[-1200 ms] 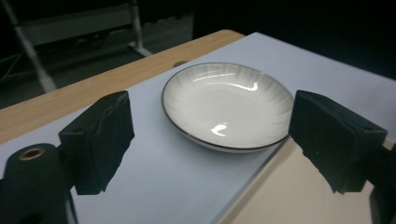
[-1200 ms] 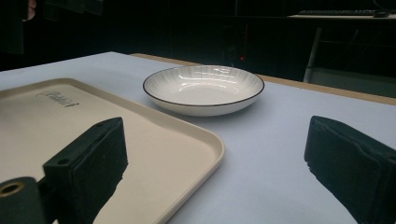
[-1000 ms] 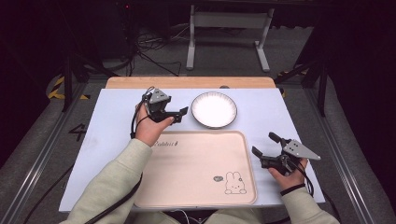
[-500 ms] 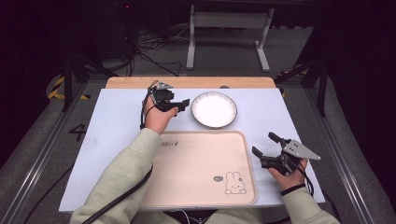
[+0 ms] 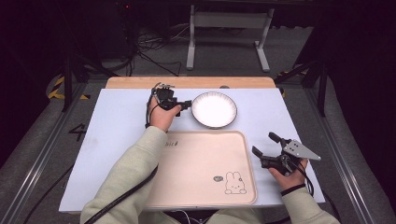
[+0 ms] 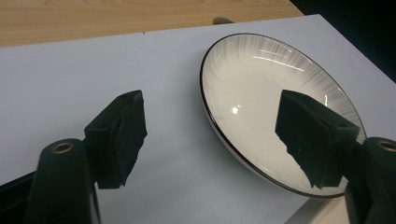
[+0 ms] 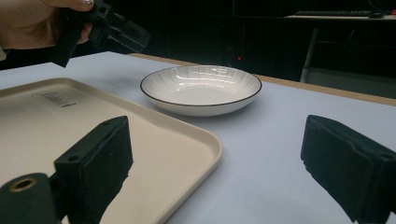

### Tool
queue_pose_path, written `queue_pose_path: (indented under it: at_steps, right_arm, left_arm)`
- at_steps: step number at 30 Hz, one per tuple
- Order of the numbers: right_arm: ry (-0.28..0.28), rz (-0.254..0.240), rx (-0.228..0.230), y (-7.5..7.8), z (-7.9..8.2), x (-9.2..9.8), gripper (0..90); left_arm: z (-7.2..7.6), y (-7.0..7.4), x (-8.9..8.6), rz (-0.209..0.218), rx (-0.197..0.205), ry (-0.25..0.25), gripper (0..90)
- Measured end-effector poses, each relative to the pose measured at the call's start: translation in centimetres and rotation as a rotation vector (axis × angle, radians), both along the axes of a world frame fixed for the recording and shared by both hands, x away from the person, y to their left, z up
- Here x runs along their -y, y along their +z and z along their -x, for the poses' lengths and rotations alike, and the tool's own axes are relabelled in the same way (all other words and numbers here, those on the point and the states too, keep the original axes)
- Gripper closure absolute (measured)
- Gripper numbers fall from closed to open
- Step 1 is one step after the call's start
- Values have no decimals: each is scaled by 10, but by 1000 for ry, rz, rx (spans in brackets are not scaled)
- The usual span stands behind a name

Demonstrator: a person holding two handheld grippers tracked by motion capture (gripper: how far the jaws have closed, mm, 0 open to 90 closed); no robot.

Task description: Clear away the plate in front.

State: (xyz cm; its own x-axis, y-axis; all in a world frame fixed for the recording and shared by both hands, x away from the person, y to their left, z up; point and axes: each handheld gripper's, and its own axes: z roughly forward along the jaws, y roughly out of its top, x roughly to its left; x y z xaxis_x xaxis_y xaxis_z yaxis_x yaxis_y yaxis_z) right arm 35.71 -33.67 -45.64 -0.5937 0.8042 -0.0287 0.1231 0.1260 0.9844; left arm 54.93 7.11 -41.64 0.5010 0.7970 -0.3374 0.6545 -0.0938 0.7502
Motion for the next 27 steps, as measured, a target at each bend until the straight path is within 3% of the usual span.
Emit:
queue_pose_path:
  at_steps: [9, 13, 23, 27]
  right_arm:
    - [0, -3, -1, 0, 0, 0, 97]
    - [2, -3, -1, 0, 0, 0, 97]
    - [3, -5, 0, 0, 0, 1, 99]
    - [1, -6, 0, 0, 0, 1, 99]
  left_arm:
    - [-10, -11, 21, -71, -32, 37, 292]
    - [-12, -14, 28, -92, -32, 23, 302]
    - [-15, -22, 34, -66, -68, 20, 386]
    - [-19, -27, 32, -8, -106, 21, 426]
